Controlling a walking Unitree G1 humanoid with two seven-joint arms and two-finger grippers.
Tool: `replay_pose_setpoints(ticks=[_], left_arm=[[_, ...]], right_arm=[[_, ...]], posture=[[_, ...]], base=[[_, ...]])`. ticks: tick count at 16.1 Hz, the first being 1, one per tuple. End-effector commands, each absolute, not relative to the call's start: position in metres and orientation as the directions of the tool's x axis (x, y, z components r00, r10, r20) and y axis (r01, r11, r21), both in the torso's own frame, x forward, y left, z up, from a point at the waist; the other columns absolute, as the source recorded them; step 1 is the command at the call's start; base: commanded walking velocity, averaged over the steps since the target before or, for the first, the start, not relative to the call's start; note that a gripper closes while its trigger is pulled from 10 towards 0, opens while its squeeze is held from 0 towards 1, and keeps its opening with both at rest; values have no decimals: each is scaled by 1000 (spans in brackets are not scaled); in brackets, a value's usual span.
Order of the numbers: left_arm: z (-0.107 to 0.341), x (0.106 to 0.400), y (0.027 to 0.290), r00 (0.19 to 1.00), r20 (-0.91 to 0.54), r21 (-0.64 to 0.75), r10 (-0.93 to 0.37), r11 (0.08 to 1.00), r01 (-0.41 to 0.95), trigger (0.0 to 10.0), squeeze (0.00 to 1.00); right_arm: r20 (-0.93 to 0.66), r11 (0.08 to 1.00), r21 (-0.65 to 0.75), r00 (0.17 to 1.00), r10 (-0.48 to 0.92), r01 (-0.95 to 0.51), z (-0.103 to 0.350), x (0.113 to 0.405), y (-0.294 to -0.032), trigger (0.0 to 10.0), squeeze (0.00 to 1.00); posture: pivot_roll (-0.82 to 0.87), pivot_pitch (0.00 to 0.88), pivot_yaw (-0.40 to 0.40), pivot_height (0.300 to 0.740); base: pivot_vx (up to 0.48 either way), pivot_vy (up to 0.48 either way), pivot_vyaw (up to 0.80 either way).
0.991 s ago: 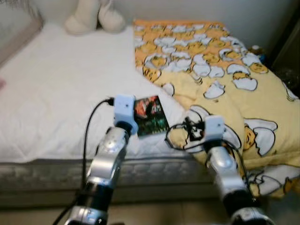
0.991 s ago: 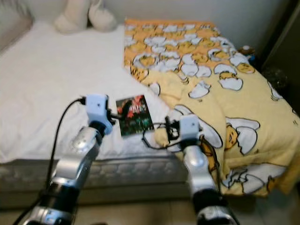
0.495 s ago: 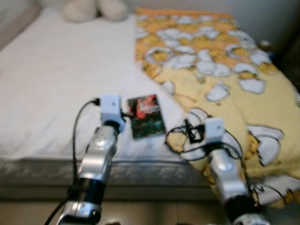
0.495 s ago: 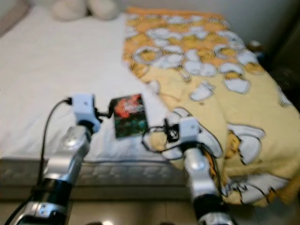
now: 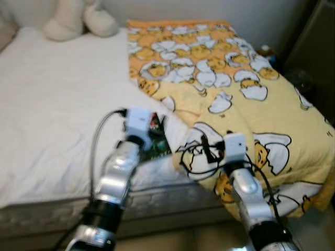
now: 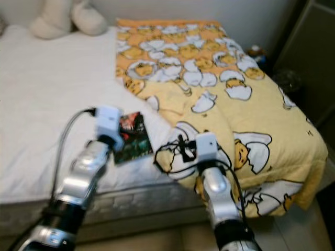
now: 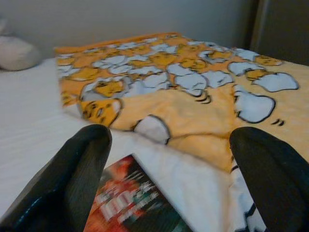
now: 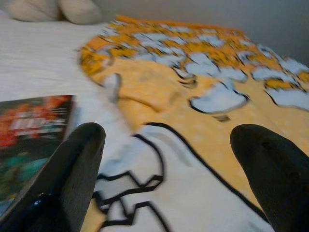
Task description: Clean up the room
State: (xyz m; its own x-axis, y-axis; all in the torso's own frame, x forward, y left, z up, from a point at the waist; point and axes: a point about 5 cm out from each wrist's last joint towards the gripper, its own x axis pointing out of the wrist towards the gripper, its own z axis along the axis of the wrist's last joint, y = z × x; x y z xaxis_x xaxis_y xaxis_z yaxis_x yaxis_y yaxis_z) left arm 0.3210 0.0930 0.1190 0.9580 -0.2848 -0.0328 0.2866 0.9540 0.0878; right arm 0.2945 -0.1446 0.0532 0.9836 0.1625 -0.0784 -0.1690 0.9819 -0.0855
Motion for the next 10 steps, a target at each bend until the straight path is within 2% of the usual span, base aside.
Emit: replay_pose_setpoints(ticks=[1,2,4,6,8,10], left_arm=[[124,323,105,967,-15,99,-253,962,253,10000,0],[122,323,107,974,-23,37,-226,973,227,10000,0],[120,323,112,986,-37,-48,-165,985,164,10000,0],[117,319,118,995,-49,-49,-89,995,86,10000,0],[113,316,124,996,-78,-38,-36,999,33,10000,0],[110,308,127,995,-102,-38,-21,999,17,10000,0]], right_arm=[[-70,982,-84,984,166,-172,58,298,-141,10000,0],[-59,982,-85,985,162,-167,59,298,-141,10000,0],[-24,981,-95,986,165,-167,67,300,-142,10000,0],[175,985,-133,975,136,-113,111,307,-148,10000,0],[255,991,-130,964,75,-42,127,300,-158,10000,0],[233,990,-132,972,-25,57,114,282,-176,10000,0]], posture=[[-29,0,9,727],[-31,0,12,727],[-30,0,12,727],[-25,0,7,727],[-23,0,4,727],[-22,0,-1,727]], base=[[480,0,-800],[461,0,0],[152,398,0],[0,469,0],[0,0,0],[0,0,0]])
